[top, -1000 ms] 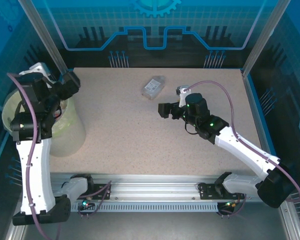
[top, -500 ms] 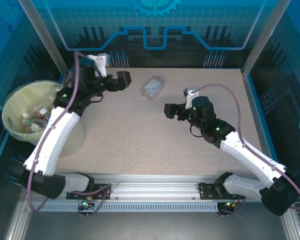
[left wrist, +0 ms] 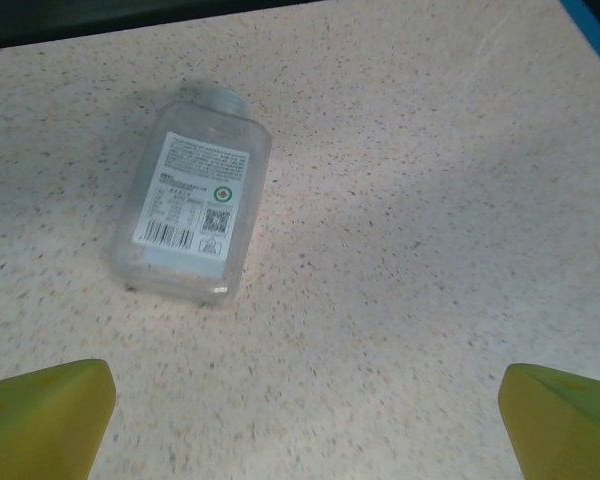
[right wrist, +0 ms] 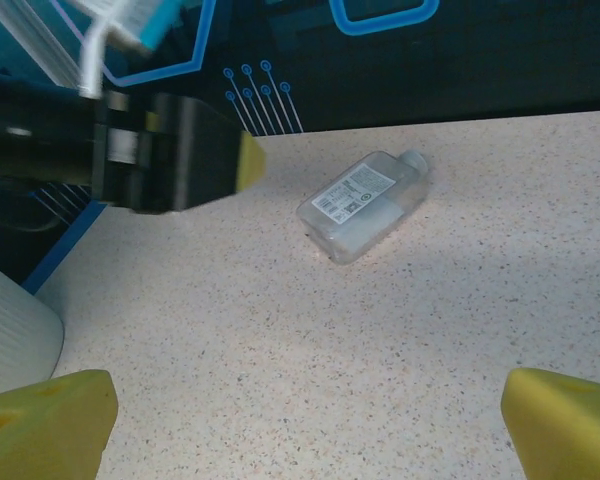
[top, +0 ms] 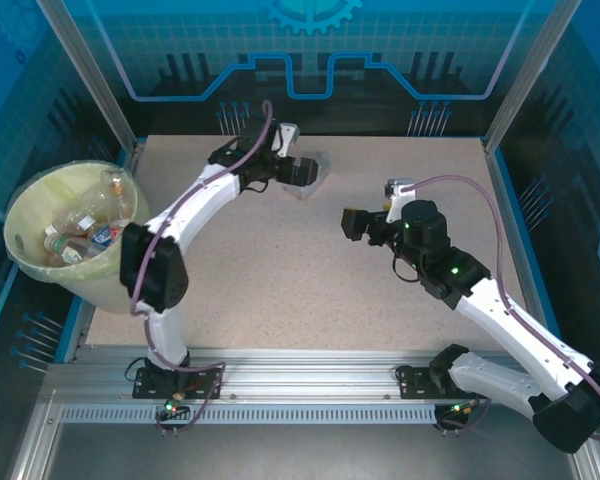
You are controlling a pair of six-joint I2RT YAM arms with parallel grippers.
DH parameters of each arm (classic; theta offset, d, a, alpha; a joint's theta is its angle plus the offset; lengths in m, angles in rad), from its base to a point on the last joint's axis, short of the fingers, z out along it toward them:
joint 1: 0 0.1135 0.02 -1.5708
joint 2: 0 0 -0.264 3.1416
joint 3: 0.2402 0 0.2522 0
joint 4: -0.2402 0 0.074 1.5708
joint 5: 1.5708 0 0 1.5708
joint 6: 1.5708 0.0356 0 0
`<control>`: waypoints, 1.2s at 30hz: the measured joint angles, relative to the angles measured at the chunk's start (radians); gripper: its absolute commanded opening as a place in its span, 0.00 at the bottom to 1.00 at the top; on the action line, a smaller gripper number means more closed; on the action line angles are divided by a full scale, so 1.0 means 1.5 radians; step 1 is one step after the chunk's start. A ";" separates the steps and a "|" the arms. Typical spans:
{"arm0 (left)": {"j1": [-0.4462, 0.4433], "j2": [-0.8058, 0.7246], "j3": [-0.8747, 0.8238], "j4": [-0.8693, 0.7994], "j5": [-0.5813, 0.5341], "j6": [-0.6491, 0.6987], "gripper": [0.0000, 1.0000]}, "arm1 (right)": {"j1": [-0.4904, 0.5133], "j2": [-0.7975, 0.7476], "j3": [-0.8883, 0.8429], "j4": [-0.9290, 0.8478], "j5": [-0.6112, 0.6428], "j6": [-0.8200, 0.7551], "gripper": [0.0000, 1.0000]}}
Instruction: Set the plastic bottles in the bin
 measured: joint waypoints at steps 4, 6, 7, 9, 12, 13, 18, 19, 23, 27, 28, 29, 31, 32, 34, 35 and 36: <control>-0.002 0.099 0.078 -0.019 -0.001 0.029 0.99 | -0.004 -0.014 -0.011 -0.013 0.005 0.000 1.00; -0.002 0.142 0.111 -0.027 -0.003 0.045 0.99 | -0.006 -0.018 -0.013 -0.019 0.005 0.000 1.00; -0.002 0.160 0.127 -0.032 -0.003 0.054 0.99 | -0.007 -0.019 -0.013 -0.021 0.007 0.000 1.00; -0.002 0.198 0.165 -0.049 -0.003 0.072 0.98 | -0.007 -0.023 -0.013 -0.025 0.011 0.000 1.00; -0.002 0.254 0.235 -0.077 -0.003 0.098 0.98 | -0.008 -0.027 -0.013 -0.026 0.017 0.000 1.00; -0.002 0.267 0.252 -0.084 -0.003 0.105 0.98 | -0.008 -0.028 -0.013 -0.028 0.017 0.000 1.00; -0.002 0.322 0.325 -0.115 -0.023 0.124 0.99 | -0.011 -0.031 -0.013 -0.031 0.018 0.000 1.00; -0.002 0.329 0.333 -0.119 -0.031 0.126 0.99 | -0.011 -0.032 -0.013 -0.031 0.018 0.000 1.00; -0.002 0.353 0.358 -0.129 -0.069 0.128 0.99 | -0.012 -0.034 -0.013 -0.036 0.020 0.000 1.00; 0.001 0.391 0.405 -0.148 -0.084 0.128 0.99 | -0.013 -0.036 -0.013 -0.043 0.022 0.000 1.00; 0.001 0.401 0.418 -0.155 -0.087 0.128 0.99 | -0.014 -0.037 -0.013 -0.044 0.022 0.000 1.00; 0.002 0.410 0.429 -0.159 -0.089 0.128 0.99 | -0.015 -0.039 -0.013 -0.046 0.022 0.000 1.00; 0.003 0.425 0.440 -0.166 -0.098 0.128 0.99 | -0.015 -0.042 -0.013 -0.048 0.024 0.000 1.00; 0.004 0.428 0.446 -0.166 -0.105 0.128 0.99 | -0.015 -0.045 -0.013 -0.048 0.025 0.000 1.00; 0.007 0.432 0.458 -0.174 -0.111 0.127 0.99 | -0.015 -0.047 -0.013 -0.049 0.028 0.000 1.00; 0.008 0.436 0.465 -0.178 -0.112 0.126 0.99 | -0.015 -0.048 -0.013 -0.050 0.030 0.000 1.00; 0.010 0.440 0.470 -0.180 -0.115 0.126 0.99 | -0.016 -0.049 -0.013 -0.051 0.031 0.000 1.00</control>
